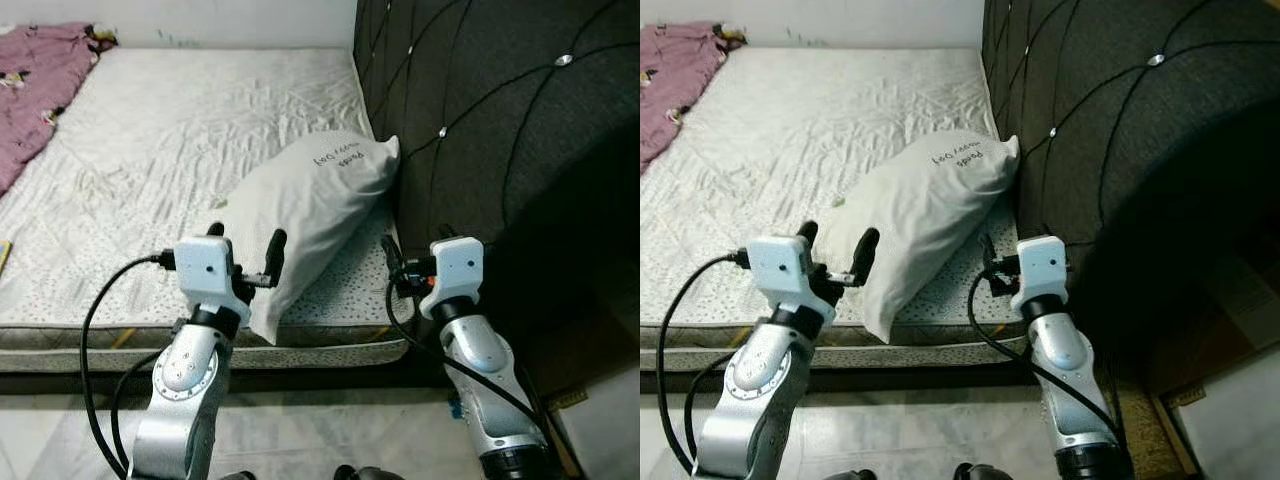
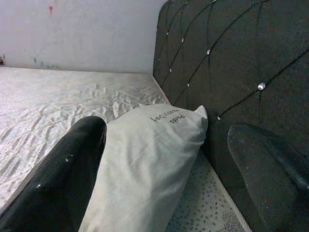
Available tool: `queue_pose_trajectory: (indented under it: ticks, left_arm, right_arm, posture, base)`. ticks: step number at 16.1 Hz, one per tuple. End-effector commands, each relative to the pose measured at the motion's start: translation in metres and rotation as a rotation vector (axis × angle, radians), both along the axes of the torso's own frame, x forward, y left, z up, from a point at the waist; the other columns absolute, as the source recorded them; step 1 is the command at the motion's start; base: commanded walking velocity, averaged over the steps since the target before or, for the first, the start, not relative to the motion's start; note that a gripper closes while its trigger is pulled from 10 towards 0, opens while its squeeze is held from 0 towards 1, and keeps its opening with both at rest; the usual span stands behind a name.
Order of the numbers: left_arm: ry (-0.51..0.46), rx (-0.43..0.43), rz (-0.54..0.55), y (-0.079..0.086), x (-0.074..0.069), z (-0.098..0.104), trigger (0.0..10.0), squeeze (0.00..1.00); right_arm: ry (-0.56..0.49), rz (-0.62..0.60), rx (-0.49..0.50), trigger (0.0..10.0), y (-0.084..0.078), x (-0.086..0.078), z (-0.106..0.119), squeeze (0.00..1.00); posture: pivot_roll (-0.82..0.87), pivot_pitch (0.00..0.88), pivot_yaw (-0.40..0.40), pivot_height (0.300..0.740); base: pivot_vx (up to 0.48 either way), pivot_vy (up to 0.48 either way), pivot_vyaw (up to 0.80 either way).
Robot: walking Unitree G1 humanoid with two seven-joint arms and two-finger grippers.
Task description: Clean up the room
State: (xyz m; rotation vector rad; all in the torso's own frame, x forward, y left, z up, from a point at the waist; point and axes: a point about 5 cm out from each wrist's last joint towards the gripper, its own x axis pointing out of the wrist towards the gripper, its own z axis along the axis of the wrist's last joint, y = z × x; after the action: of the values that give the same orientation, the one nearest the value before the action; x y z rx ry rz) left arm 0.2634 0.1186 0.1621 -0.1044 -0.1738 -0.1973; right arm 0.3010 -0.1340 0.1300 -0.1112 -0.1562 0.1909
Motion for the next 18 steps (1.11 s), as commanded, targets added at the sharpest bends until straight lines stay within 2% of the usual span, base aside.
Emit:
queue_pose_trajectory:
  ticks: [1, 3, 13, 16, 17, 18]
  left_arm:
    - [-0.002, -0.003, 0.002, 0.0005, 0.0003, 0.0004, 10.0, 0.0]
    - [0.01, -0.016, 0.004, 0.0003, 0.0001, -0.0012, 10.0, 0.0]
    - [0.01, -0.031, 0.002, -0.0006, -0.0009, -0.0019, 10.0, 0.0]
    - [-0.007, -0.031, -0.019, -0.001, -0.0027, 0.0004, 10.0, 0.0]
    - [-0.009, -0.067, -0.056, -0.0029, -0.0044, 0.0018, 10.0, 0.0]
    - [-0.011, -0.068, -0.06, -0.0031, -0.0046, 0.0021, 10.0, 0.0]
  right_arm:
    - [0.003, -0.003, 0.008, 10.0, -0.0005, 0.0015, 0.0011, 0.0]
    - [0.005, -0.006, 0.004, 10.0, -0.0022, 0.002, 0.0005, 0.0]
    - [0.007, 0.0, -0.004, 10.0, -0.0019, 0.002, 0.0002, 0.0]
    - [0.007, 0.0, -0.003, 10.0, -0.0019, 0.0013, 0.0005, 0.0]
    - [0.007, -0.002, -0.002, 10.0, -0.002, 0.0013, 0.0005, 0.0]
    - [0.007, -0.002, -0.002, 10.0, -0.002, 0.0014, 0.0005, 0.0]
  posture:
    - [-0.07, 0.146, -0.015, 0.74]
    - [-0.07, 0.142, -0.017, 0.74]
    - [-0.07, 0.146, -0.024, 0.74]
    - [-0.07, 0.153, -0.023, 0.74]
    - [-0.07, 0.153, -0.023, 0.74]
    - [-0.07, 0.153, -0.023, 0.74]
  base:
    - [0.0, 0.0, 0.0]
    - [0.0, 0.152, 0.0]
    - [0.0, 0.479, 0.0]
    - [0.0, 0.0, 0.0]
    - [0.0, 0.0, 0.0]
    - [0.0, 0.0, 0.0]
